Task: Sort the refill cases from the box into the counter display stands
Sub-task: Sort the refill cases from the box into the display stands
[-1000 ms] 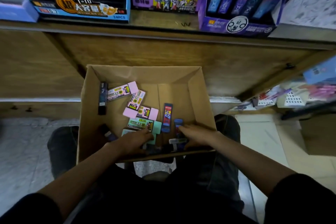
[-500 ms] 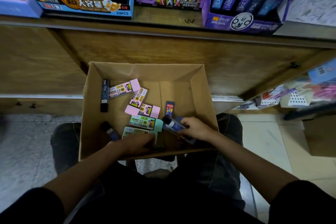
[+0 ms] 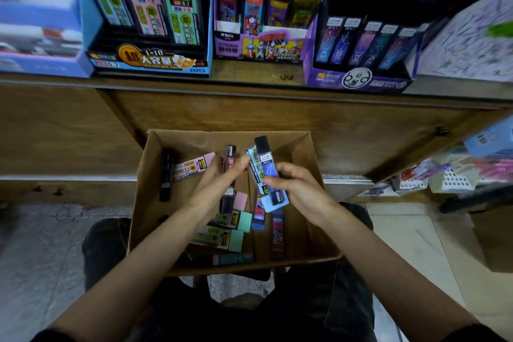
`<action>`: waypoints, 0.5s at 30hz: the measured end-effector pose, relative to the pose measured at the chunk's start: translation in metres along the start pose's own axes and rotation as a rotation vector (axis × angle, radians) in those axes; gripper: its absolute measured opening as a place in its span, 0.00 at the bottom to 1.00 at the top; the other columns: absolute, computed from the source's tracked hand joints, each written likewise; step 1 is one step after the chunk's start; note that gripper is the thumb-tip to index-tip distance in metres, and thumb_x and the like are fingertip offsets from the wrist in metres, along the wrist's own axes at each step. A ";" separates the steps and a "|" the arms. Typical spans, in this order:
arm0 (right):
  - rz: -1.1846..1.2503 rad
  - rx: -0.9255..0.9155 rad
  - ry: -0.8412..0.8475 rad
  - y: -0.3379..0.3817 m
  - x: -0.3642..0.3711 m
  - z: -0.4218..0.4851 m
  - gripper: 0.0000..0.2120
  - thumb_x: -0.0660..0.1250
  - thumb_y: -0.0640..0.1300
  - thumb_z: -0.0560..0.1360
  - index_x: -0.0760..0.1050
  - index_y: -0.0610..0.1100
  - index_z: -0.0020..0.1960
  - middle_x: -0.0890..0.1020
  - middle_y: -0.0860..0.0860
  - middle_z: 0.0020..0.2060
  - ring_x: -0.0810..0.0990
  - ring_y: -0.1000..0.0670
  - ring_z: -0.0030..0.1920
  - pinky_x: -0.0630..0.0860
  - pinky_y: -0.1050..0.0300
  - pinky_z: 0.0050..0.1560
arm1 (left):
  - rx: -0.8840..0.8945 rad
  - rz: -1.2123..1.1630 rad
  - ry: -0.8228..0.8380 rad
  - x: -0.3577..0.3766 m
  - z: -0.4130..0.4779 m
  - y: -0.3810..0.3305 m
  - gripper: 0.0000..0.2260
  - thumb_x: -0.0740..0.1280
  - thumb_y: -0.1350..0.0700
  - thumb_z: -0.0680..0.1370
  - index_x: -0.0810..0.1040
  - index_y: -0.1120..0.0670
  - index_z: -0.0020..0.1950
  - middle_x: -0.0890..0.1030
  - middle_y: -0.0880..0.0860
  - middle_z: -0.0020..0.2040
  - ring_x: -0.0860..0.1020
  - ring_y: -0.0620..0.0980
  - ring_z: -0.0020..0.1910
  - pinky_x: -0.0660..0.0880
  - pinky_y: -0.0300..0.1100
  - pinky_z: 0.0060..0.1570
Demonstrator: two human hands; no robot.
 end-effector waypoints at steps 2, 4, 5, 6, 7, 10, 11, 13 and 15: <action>-0.051 -0.027 0.045 0.014 0.006 -0.001 0.09 0.70 0.36 0.72 0.78 0.41 0.52 0.84 0.49 0.45 0.83 0.49 0.48 0.79 0.59 0.48 | 0.082 0.052 0.030 0.002 0.001 -0.024 0.31 0.76 0.39 0.62 0.74 0.52 0.60 0.82 0.54 0.55 0.79 0.54 0.57 0.73 0.50 0.60; -0.094 -0.054 0.085 0.027 0.009 -0.003 0.09 0.69 0.36 0.72 0.78 0.42 0.52 0.84 0.48 0.46 0.83 0.49 0.47 0.79 0.58 0.48 | 0.130 0.198 0.069 0.002 0.003 -0.044 0.24 0.75 0.46 0.65 0.75 0.55 0.56 0.83 0.57 0.52 0.81 0.56 0.53 0.76 0.50 0.56; -0.108 -0.067 0.100 0.033 0.010 -0.003 0.09 0.68 0.36 0.73 0.78 0.42 0.52 0.84 0.48 0.47 0.82 0.49 0.48 0.78 0.57 0.50 | 0.143 0.243 0.096 0.001 0.005 -0.051 0.21 0.74 0.49 0.67 0.75 0.56 0.55 0.83 0.56 0.49 0.81 0.54 0.50 0.77 0.48 0.53; -0.115 -0.079 0.109 0.038 0.010 -0.003 0.10 0.68 0.36 0.73 0.78 0.41 0.54 0.83 0.47 0.48 0.82 0.49 0.49 0.77 0.55 0.52 | 0.151 0.263 0.121 0.001 0.005 -0.058 0.18 0.73 0.52 0.68 0.75 0.56 0.54 0.84 0.52 0.45 0.82 0.50 0.45 0.78 0.43 0.47; -0.119 -0.092 0.113 0.043 0.010 -0.004 0.11 0.68 0.35 0.73 0.77 0.40 0.55 0.83 0.45 0.50 0.82 0.48 0.50 0.76 0.53 0.54 | 0.159 0.268 0.151 0.001 0.003 -0.065 0.15 0.73 0.54 0.69 0.75 0.55 0.53 0.83 0.49 0.41 0.81 0.45 0.40 0.77 0.37 0.41; -0.133 -0.138 0.142 0.055 0.005 -0.004 0.15 0.67 0.35 0.73 0.75 0.39 0.60 0.80 0.41 0.56 0.80 0.45 0.55 0.75 0.50 0.59 | 0.166 0.232 0.190 0.001 -0.003 -0.079 0.11 0.71 0.58 0.71 0.75 0.55 0.52 0.82 0.54 0.41 0.78 0.50 0.39 0.76 0.45 0.43; -0.136 -0.148 0.156 0.058 0.004 -0.005 0.16 0.67 0.35 0.73 0.74 0.39 0.61 0.80 0.41 0.57 0.79 0.44 0.56 0.75 0.49 0.59 | 0.167 0.215 0.185 0.000 -0.006 -0.082 0.10 0.70 0.58 0.73 0.75 0.56 0.52 0.81 0.58 0.43 0.76 0.55 0.42 0.74 0.51 0.48; -0.126 -0.161 0.157 0.063 0.000 -0.005 0.17 0.67 0.34 0.74 0.73 0.39 0.62 0.79 0.40 0.58 0.79 0.44 0.57 0.74 0.47 0.61 | 0.169 0.162 0.153 0.001 -0.007 -0.085 0.07 0.68 0.59 0.74 0.75 0.56 0.50 0.81 0.55 0.38 0.74 0.56 0.41 0.73 0.52 0.48; -0.111 -0.189 0.117 0.066 -0.004 -0.005 0.16 0.66 0.35 0.74 0.74 0.39 0.61 0.79 0.40 0.58 0.78 0.43 0.58 0.74 0.46 0.61 | 0.160 0.084 0.118 0.002 -0.009 -0.085 0.04 0.67 0.59 0.74 0.76 0.56 0.48 0.80 0.48 0.32 0.72 0.49 0.35 0.73 0.41 0.40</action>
Point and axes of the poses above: each hand's wrist, its own z-axis towards the middle knuckle, its own x-axis out of the palm, y = z × x, the point moved 1 cm from there along z, towards the middle knuckle
